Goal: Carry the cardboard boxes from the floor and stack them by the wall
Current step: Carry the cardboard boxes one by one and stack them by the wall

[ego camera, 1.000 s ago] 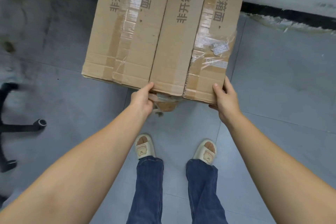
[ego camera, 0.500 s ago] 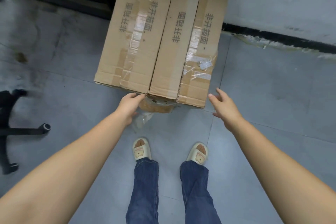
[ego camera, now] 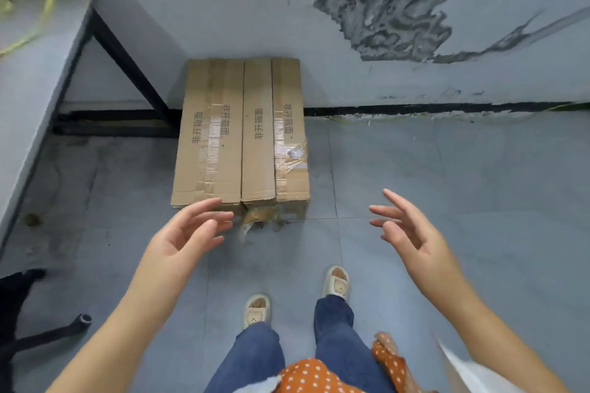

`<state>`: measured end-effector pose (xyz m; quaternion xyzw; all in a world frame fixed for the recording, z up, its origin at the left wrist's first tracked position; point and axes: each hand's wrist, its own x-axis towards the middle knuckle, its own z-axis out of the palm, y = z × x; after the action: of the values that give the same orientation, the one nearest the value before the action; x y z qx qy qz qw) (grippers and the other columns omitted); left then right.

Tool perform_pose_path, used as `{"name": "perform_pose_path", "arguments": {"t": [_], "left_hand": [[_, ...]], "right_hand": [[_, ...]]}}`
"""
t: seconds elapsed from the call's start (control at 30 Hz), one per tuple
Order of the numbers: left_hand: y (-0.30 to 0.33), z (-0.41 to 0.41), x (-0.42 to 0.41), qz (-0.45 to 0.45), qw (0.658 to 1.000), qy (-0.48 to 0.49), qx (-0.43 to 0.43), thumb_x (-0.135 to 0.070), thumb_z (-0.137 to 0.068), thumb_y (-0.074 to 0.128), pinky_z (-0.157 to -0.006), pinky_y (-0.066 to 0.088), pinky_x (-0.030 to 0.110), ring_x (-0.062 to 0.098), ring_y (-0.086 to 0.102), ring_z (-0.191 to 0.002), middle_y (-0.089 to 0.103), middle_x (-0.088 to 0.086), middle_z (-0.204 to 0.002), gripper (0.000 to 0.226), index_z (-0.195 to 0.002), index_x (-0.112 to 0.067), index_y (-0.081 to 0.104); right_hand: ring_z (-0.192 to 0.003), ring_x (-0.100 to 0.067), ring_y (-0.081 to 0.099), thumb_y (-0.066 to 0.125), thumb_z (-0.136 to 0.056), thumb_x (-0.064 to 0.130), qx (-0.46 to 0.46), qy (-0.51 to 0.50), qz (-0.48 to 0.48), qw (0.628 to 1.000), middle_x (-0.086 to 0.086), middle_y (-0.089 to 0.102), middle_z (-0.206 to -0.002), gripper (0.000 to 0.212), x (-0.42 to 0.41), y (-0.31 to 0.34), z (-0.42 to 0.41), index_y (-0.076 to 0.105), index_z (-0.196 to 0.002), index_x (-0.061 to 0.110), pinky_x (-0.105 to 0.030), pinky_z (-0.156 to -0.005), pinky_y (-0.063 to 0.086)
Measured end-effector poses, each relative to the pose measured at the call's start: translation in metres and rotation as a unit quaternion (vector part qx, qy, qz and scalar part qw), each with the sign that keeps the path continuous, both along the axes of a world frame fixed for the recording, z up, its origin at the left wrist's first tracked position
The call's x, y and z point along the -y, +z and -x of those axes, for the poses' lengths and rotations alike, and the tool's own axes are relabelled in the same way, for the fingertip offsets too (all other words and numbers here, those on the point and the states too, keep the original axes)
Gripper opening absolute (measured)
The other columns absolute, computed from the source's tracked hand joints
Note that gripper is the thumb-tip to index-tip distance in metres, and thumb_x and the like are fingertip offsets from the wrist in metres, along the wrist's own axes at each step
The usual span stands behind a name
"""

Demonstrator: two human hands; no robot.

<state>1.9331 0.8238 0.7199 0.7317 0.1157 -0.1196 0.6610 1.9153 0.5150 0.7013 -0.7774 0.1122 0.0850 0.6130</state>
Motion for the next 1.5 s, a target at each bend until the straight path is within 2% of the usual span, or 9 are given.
{"name": "perform_pose_path", "arguments": {"t": [0.17,0.33,0.73,0.8,0.97,1.13,1.27,1.37,1.5], "left_hand": [[0.033,0.026,-0.027,-0.01,0.993,-0.099,0.07,-0.03,-0.079,0.054,-0.087,0.053,0.03,0.018,0.067,-0.101,0.071,0.004,-0.107,0.041,-0.119,-0.021,0.061],[0.047,0.031,-0.04,-0.032,0.972,-0.211,0.094,-0.017,-0.078,0.054,-0.083,0.055,0.028,0.018,0.069,-0.094,0.071,0.002,-0.105,0.039,-0.117,-0.018,0.061],[0.049,0.161,0.058,-0.009,0.868,-0.485,0.104,-0.02,-0.079,0.055,-0.08,0.055,0.03,0.017,0.069,-0.093,0.071,0.005,-0.105,0.04,-0.118,-0.02,0.06],[0.047,0.192,0.075,0.001,0.856,-0.507,0.098,-0.014,-0.079,0.054,-0.08,0.055,0.034,0.018,0.07,-0.09,0.072,0.007,-0.103,0.037,-0.115,-0.019,0.06],[0.034,0.326,0.129,-0.003,0.776,-0.623,0.094,0.008,-0.09,0.049,-0.083,0.053,0.038,0.015,0.07,-0.091,0.073,0.0,-0.102,0.041,-0.115,-0.023,0.06],[0.033,0.468,0.18,0.018,0.672,-0.729,0.128,0.013,-0.087,0.051,-0.082,0.054,0.035,0.013,0.07,-0.091,0.072,-0.005,-0.104,0.047,-0.115,-0.023,0.061],[0.041,0.552,0.212,0.035,0.599,-0.786,0.149,0.018,-0.083,0.051,-0.077,0.055,0.034,0.012,0.071,-0.087,0.072,-0.005,-0.103,0.049,-0.111,-0.022,0.062],[0.039,0.596,0.24,0.034,0.569,-0.812,0.129,0.018,-0.085,0.049,-0.077,0.054,0.033,0.012,0.07,-0.084,0.074,0.005,-0.094,0.047,-0.109,-0.021,0.062],[0.032,0.652,0.286,0.005,0.539,-0.84,0.068,0.018,-0.088,0.041,-0.071,0.052,0.023,0.006,0.07,-0.075,0.069,0.011,-0.098,0.046,-0.106,-0.02,0.058]], "right_hand": [[-0.105,-0.009,0.065,0.052,-0.077,0.05,0.044,-0.202,-0.025,0.978,0.015,0.066,-0.117,0.051,-0.03,0.013,0.11,0.05,-0.127,0.039,-0.029,-0.09,0.051],[-0.09,-0.01,0.069,0.05,-0.077,0.024,0.061,-0.393,-0.072,0.915,0.008,0.072,-0.104,0.045,-0.075,0.009,0.208,0.054,-0.122,0.025,-0.024,-0.079,0.055],[-0.095,-0.01,0.068,0.049,-0.08,0.023,0.083,-0.675,-0.005,0.733,0.01,0.071,-0.108,0.045,-0.151,0.03,0.433,0.054,-0.124,0.024,-0.025,-0.08,0.055],[-0.099,-0.01,0.067,0.05,-0.079,0.026,0.061,-0.688,0.009,0.723,0.011,0.069,-0.112,0.046,-0.159,0.03,0.467,0.053,-0.125,0.029,-0.03,-0.086,0.053],[-0.1,-0.001,0.065,0.053,-0.075,0.031,0.0,-0.754,0.023,0.657,0.013,0.067,-0.116,0.05,-0.188,0.033,0.607,0.05,-0.123,0.039,-0.021,-0.083,0.053],[-0.095,0.001,0.065,0.052,-0.088,0.015,-0.009,-0.846,0.0,0.534,0.011,0.065,-0.116,0.039,-0.214,0.038,0.731,0.052,-0.12,0.037,-0.044,-0.095,0.047],[-0.095,-0.014,0.067,0.049,-0.085,0.016,0.015,-0.904,-0.027,0.427,0.002,0.066,-0.114,0.035,-0.22,0.045,0.797,0.054,-0.118,0.029,-0.051,-0.098,0.042],[-0.1,-0.023,0.062,0.043,-0.093,-0.004,0.023,-0.926,-0.066,0.371,-0.001,0.063,-0.114,0.04,-0.216,0.04,0.836,0.051,-0.123,0.022,-0.053,-0.1,0.038],[-0.098,-0.02,0.062,0.043,-0.093,-0.008,0.024,-0.95,-0.08,0.302,0.002,0.063,-0.108,0.042,-0.201,0.031,0.87,0.051,-0.121,0.022,-0.052,-0.095,0.041]]}}
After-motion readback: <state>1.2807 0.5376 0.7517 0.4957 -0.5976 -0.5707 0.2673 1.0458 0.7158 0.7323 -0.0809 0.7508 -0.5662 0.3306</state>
